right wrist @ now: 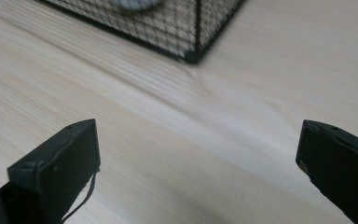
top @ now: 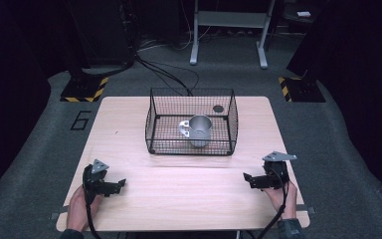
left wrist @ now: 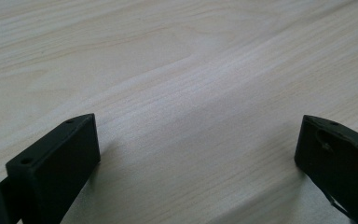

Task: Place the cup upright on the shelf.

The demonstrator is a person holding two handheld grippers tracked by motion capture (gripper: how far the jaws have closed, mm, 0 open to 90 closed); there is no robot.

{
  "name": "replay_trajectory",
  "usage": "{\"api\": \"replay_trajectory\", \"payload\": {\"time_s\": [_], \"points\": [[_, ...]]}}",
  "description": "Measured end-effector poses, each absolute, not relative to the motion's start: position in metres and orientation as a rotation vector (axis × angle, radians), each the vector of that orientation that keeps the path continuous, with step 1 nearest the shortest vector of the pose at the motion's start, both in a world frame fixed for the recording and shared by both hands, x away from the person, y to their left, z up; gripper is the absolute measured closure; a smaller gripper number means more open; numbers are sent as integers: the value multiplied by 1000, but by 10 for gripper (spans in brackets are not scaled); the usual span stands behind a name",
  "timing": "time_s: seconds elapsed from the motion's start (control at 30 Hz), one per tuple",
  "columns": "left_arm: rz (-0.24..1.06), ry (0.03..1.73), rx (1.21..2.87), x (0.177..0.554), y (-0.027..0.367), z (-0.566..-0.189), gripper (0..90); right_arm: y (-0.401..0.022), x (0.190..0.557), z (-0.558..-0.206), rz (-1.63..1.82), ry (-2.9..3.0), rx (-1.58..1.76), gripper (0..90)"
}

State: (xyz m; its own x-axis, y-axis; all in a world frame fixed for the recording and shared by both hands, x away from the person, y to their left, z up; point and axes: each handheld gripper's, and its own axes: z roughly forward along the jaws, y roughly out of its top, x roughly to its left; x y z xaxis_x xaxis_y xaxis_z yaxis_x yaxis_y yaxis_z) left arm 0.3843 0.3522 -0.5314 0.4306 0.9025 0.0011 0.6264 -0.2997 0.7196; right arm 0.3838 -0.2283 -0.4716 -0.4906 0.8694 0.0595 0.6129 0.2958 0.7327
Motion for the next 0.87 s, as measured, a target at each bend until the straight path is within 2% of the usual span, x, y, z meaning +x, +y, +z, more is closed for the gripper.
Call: {"api": "replay_trajectory", "payload": {"time_s": [0.23,0.47,0.87], "points": [[549,1288,2035,384,352,-531,0,-258,378,-505,1006,2151,1481,0],[550,1292,2030,384,352,-531,0,-276,374,-525,967,2085,1546,0],[547,1286,2047,384,353,-531,0,-273,373,-530,865,2043,1498,0]]}}
